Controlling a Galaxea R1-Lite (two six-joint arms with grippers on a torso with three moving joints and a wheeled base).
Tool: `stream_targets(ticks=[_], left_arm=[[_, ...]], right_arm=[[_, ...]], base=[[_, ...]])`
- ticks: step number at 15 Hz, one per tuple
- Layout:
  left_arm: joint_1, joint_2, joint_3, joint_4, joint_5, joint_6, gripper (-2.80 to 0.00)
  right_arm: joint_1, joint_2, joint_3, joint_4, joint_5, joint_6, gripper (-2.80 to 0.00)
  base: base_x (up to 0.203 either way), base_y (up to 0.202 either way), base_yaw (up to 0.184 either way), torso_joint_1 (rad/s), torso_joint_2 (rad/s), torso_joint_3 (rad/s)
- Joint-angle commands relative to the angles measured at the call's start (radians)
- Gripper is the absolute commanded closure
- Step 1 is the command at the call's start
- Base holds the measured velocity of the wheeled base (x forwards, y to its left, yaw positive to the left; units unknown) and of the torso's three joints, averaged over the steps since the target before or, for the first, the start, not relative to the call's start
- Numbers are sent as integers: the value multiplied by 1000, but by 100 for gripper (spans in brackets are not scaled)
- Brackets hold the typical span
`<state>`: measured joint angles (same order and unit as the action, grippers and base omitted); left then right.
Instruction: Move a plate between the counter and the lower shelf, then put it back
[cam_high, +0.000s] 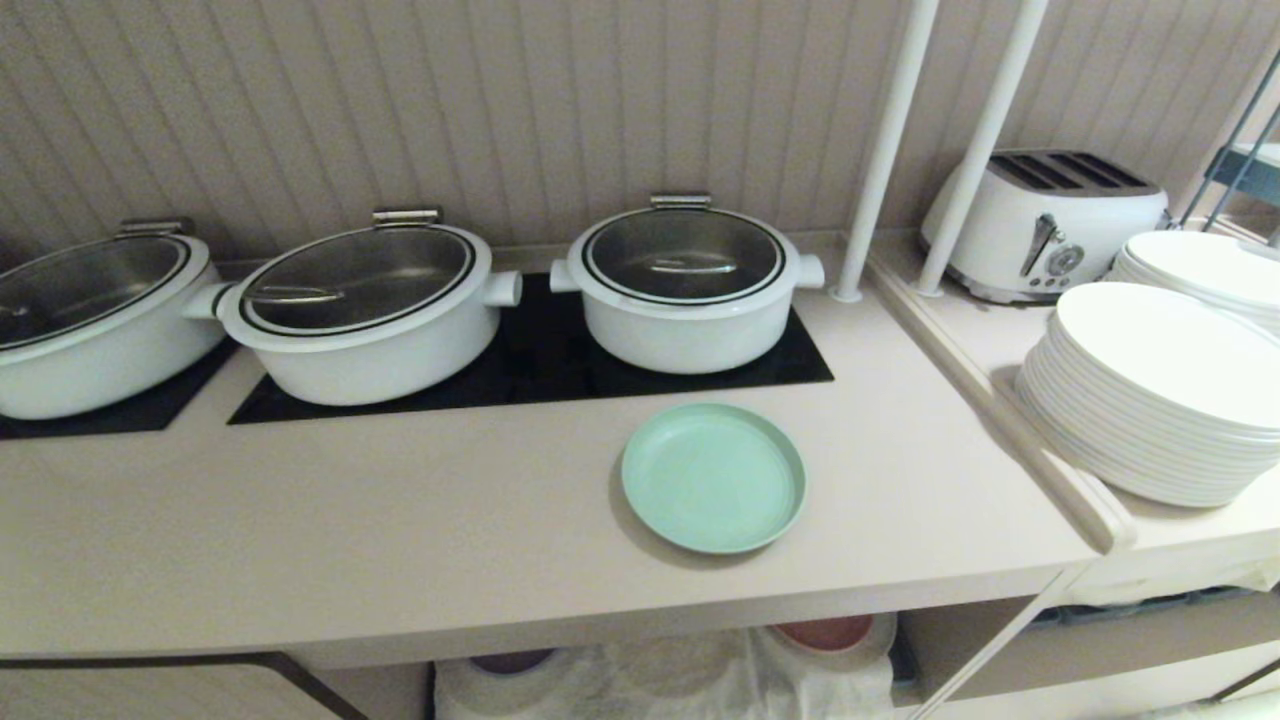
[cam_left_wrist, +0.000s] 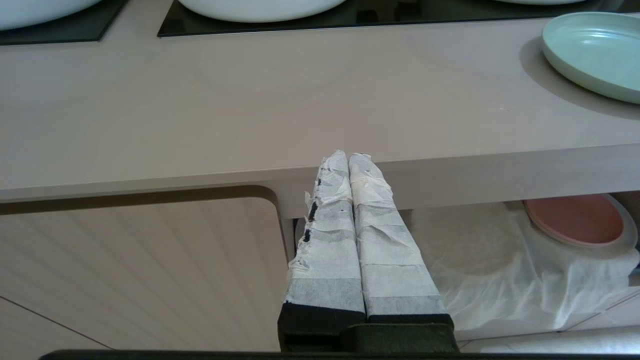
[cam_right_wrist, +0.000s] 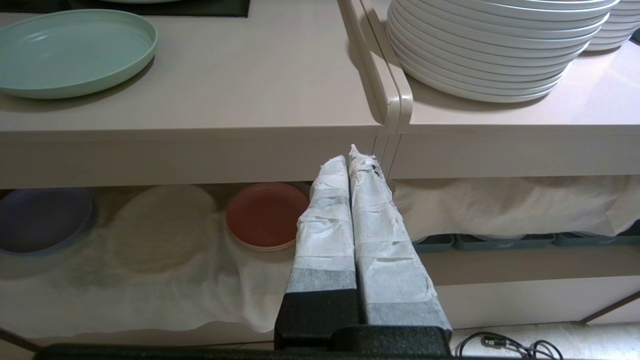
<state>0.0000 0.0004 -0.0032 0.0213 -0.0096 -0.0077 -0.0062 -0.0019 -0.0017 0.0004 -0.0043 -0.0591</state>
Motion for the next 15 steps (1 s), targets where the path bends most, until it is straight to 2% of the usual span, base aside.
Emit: stream_targets(ticks=[1, 15], left_arm=[[0, 0, 0, 0, 0, -1, 0], [0, 0, 0, 0, 0, -2, 0]], right_arm=[[0, 2, 0, 0, 1, 1, 0], [0, 2, 0, -2, -25, 22, 0]], base=[[0, 0, 0, 0, 0, 0], [0, 0, 0, 0, 0, 0]])
